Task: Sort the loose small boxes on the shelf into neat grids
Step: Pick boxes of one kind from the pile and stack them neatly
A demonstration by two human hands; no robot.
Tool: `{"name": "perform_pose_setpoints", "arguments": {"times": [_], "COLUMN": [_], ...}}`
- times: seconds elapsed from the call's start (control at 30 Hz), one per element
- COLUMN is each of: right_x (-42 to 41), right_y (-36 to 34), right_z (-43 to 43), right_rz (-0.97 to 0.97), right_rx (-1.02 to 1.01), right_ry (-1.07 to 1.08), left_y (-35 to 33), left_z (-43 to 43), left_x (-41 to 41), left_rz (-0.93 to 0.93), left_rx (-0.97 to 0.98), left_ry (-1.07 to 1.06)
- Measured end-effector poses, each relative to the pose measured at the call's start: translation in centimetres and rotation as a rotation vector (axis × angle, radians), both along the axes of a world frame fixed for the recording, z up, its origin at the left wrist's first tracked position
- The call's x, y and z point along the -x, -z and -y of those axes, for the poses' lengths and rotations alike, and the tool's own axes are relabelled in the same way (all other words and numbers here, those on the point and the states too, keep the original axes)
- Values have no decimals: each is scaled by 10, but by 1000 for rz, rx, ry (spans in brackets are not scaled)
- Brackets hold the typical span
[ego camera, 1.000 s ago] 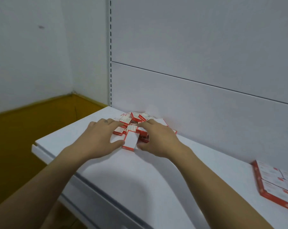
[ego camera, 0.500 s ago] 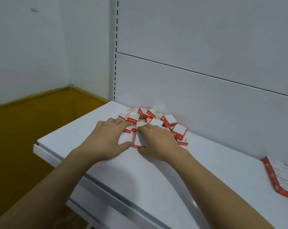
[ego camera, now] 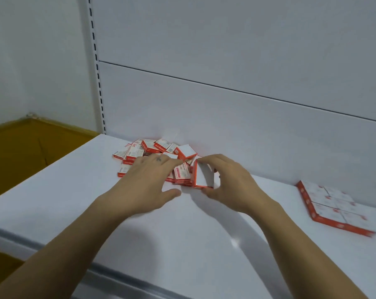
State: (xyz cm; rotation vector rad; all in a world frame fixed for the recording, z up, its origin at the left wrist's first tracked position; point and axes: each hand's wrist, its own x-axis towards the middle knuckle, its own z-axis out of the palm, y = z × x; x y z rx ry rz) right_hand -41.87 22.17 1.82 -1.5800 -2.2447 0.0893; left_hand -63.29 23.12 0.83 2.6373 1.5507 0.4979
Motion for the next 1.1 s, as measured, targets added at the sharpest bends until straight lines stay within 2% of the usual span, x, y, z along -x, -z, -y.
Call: {"name": "perform_pose_setpoints", "arguments": {"times": [0.3, 0.5, 0.63, 0.8, 1.03, 1.1], "right_x": [-100, -133, -127, -114, -105, -102], "right_y": [-19, 6, 22, 25, 23, 25], "right_z": [20, 36, 39, 37, 41, 42], "right_rz": [-194, -334, -343, -296, -419, -517], "right_rx": [-64, -95, -8, -2, 64, 106], "right_ry": [256, 382, 317, 252, 272, 246], "left_y": [-10, 18, 33, 36, 37, 37], "left_z": [-21, -8, -8, -8, -14, -17], "left_x": [-108, -163, -163, -156, -149, -147], "left_rz": [56, 232, 261, 277, 344, 370], "left_rx": [-97, -26, -3, 20, 31, 42], "left_ry": [284, 307, 277, 284, 303, 310]}}
